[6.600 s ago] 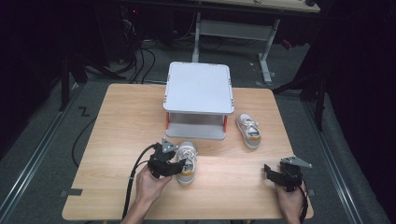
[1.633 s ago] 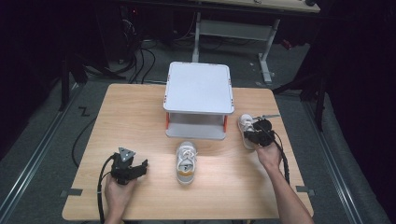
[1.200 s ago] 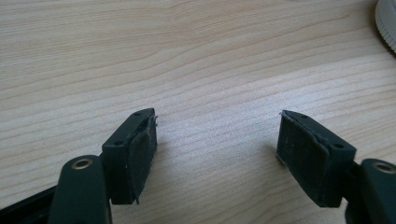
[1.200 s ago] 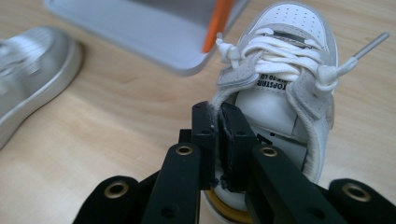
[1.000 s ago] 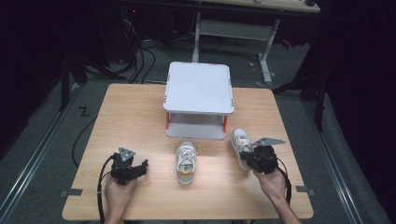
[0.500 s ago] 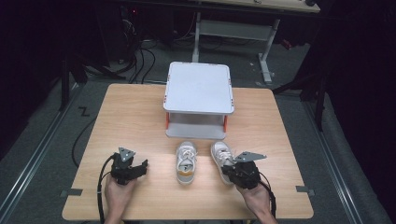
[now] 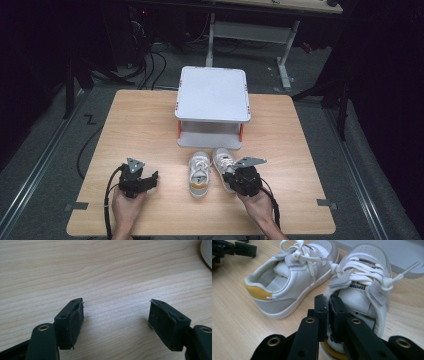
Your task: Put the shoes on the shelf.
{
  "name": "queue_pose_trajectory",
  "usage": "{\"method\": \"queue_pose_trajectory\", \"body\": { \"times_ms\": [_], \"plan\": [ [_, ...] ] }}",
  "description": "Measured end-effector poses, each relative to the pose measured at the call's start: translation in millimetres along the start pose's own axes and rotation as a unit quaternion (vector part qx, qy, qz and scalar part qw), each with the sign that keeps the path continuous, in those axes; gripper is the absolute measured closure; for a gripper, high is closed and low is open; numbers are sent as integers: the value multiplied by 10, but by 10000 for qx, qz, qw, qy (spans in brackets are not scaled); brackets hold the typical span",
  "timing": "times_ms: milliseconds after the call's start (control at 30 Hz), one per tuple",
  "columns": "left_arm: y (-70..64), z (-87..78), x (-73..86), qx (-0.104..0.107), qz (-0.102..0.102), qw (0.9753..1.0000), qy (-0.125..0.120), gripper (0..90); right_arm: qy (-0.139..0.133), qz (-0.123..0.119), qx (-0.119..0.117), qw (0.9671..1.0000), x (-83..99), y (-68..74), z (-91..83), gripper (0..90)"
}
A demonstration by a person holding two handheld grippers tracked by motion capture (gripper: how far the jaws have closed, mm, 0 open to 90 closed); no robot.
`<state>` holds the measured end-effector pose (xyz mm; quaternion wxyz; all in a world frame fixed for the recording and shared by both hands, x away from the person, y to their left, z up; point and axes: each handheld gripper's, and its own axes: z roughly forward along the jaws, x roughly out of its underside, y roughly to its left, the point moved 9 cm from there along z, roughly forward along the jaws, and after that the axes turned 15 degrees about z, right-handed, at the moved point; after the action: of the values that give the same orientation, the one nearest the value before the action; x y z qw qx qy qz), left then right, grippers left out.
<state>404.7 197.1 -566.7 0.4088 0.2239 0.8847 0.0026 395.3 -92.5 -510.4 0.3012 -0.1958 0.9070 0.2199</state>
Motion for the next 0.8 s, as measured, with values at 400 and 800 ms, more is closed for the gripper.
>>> {"method": "queue_pose_trajectory", "body": {
  "times_ms": [400,800],
  "plan": [
    [-3,-1,2,-11,9,10000,19,286,99,91,-44,9999,-19,129,100,826],
    [-3,0,1,-15,6,10000,14,286,221,6,-272,9994,-14,280,225,669]
  ]
}}
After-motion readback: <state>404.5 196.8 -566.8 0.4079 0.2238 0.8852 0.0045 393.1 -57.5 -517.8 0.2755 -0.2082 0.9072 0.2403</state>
